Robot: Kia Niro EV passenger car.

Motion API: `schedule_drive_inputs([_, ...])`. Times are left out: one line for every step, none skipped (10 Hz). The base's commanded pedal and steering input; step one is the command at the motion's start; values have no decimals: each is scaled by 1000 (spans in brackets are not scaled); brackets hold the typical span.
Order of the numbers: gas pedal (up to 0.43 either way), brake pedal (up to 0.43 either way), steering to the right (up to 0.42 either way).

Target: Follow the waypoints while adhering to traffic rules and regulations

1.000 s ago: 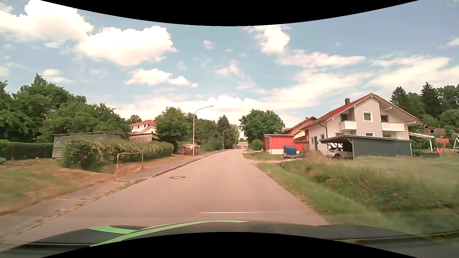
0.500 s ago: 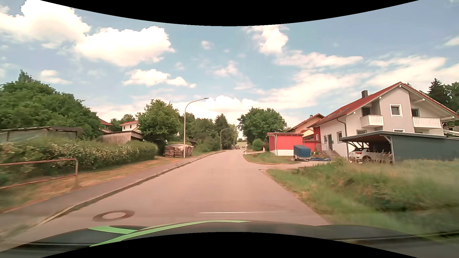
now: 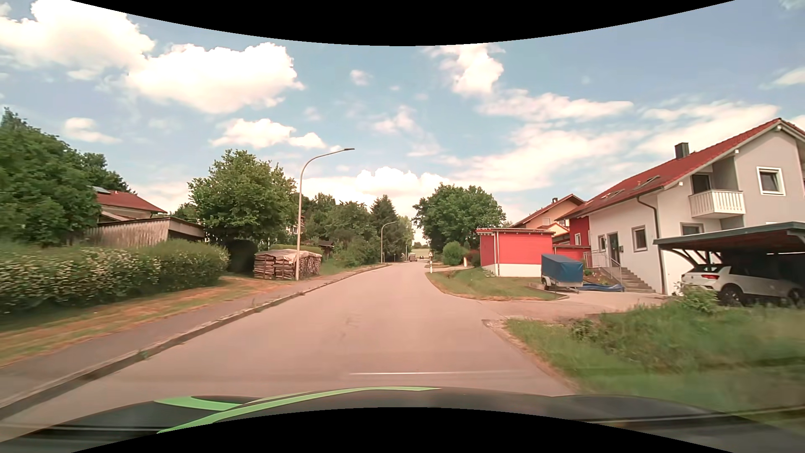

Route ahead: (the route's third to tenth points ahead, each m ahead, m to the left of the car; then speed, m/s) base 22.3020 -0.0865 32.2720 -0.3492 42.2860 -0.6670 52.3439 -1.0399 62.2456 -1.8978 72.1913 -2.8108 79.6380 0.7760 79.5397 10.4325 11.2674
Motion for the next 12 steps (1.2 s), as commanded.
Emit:
schedule_drive_inputs([138, 0, 6])
schedule_drive_inputs([138, 0, 4])
schedule_drive_inputs([138, 0, 3])
schedule_drive_inputs([138, 0, 1])
schedule_drive_inputs([138, 0, 1])
schedule_drive_inputs([138, 0, 0])
schedule_drive_inputs([138, 0, 0])
schedule_drive_inputs([138, 0, 0])
schedule_drive_inputs([138, 0, 0])
schedule_drive_inputs([138, 0, 0])
schedule_drive_inputs([138, 0, 0])
schedule_drive_inputs([138, 0, 0])
